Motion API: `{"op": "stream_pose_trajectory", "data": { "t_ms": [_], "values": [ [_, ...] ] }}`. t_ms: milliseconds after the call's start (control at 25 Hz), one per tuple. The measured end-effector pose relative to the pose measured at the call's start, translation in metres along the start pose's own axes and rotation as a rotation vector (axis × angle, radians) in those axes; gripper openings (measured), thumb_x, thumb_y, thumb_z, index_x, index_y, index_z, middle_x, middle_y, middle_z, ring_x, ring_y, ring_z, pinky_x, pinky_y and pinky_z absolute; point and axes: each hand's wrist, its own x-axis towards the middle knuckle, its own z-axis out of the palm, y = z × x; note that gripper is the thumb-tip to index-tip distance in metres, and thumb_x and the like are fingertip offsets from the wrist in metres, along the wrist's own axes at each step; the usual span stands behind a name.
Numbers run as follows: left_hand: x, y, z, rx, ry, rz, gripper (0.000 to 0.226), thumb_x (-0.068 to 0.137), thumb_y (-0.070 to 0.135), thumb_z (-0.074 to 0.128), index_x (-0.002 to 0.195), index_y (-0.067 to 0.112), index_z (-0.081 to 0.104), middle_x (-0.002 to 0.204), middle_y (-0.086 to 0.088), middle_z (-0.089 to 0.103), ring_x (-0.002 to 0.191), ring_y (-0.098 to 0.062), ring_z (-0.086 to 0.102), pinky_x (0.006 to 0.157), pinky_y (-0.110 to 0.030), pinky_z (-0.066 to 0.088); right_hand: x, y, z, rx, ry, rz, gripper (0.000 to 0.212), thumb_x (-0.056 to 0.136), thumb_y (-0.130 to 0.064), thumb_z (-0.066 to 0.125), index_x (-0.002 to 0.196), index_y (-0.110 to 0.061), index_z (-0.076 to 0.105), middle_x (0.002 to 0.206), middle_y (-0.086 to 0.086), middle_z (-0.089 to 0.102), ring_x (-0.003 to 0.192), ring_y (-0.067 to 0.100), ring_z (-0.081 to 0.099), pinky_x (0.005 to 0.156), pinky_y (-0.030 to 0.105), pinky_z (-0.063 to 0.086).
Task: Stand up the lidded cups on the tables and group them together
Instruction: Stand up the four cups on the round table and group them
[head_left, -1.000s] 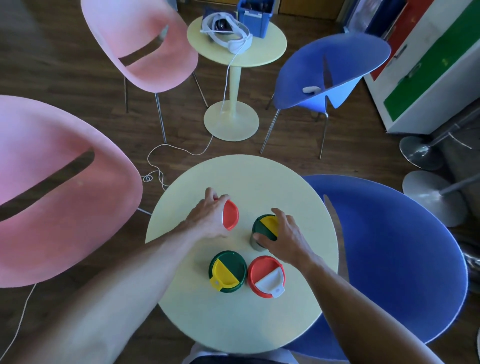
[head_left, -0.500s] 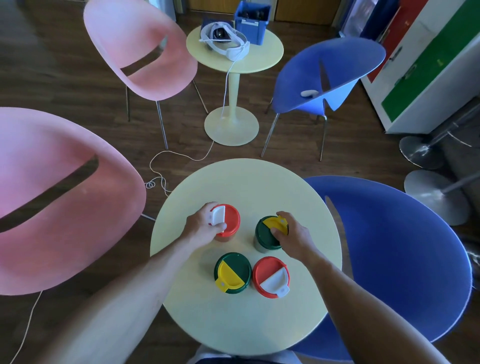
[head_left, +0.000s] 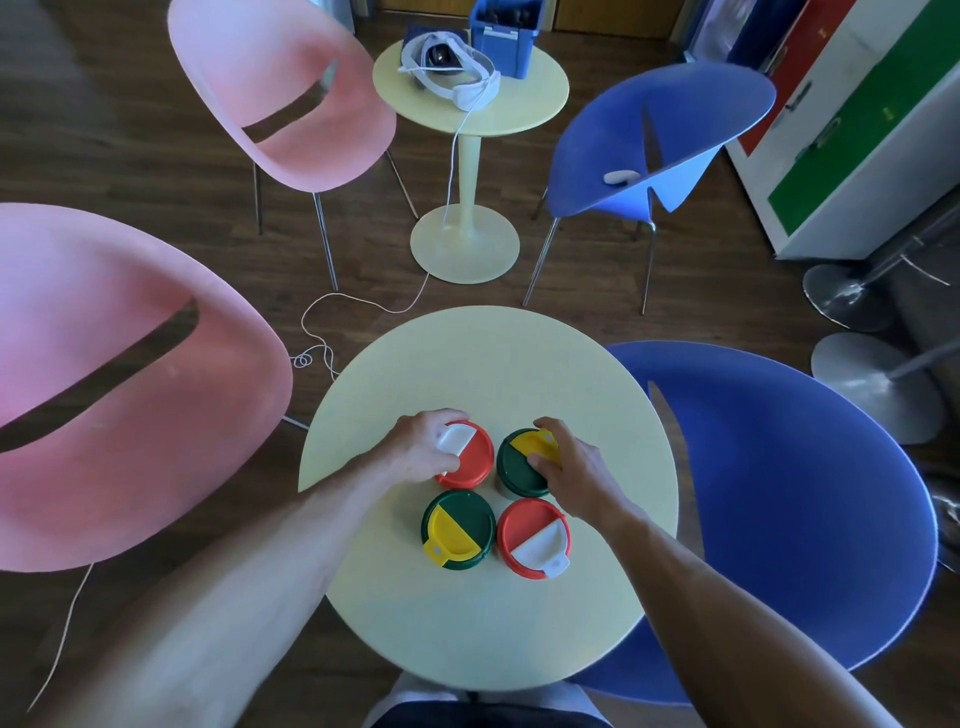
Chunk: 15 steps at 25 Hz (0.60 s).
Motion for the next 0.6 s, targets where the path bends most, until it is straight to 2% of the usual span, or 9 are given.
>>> {"op": "stream_pose_trajectory", "data": {
  "t_ms": [160,320,600],
  "values": [
    [0.002,-0.003,0.001,-0.008,-0.001,-0.002,0.06,0.078,0.015,0.069,0.135,0.02,0.051,0.132,-0.008,0.055,0.12,-0.022,0.053,0.093,-0.024,0.042,0.0,-0.001,-0.001,-0.007,-0.006,-0.02,0.05,0.095,-0.024,0.056,0.14,-0.027,0.035,0.121,0.016,0.058,0.101,0.028,0.053,0.081,0.03,0.044],
    [-0.007,-0.002,0.005,0.005,0.052,0.071,0.071,0.077,0.009,0.064,0.141,0.028,0.042,0.138,-0.004,0.047,0.128,-0.02,0.045,0.1,-0.029,0.041,-0.002,0.0,0.0,-0.013,0.028,-0.01,0.049,0.094,-0.026,0.056,0.139,-0.025,0.037,0.119,0.016,0.059,0.105,0.032,0.054,0.086,0.036,0.047],
    [-0.014,-0.003,0.015,-0.064,0.131,0.078,0.068,0.077,0.005,0.064,0.139,0.022,0.043,0.137,-0.005,0.052,0.125,-0.02,0.047,0.099,-0.028,0.042,-0.005,0.003,0.003,-0.003,0.071,-0.02,0.044,0.093,-0.029,0.056,0.134,-0.022,0.04,0.109,0.015,0.06,0.096,0.031,0.055,0.083,0.043,0.049]
  ]
}}
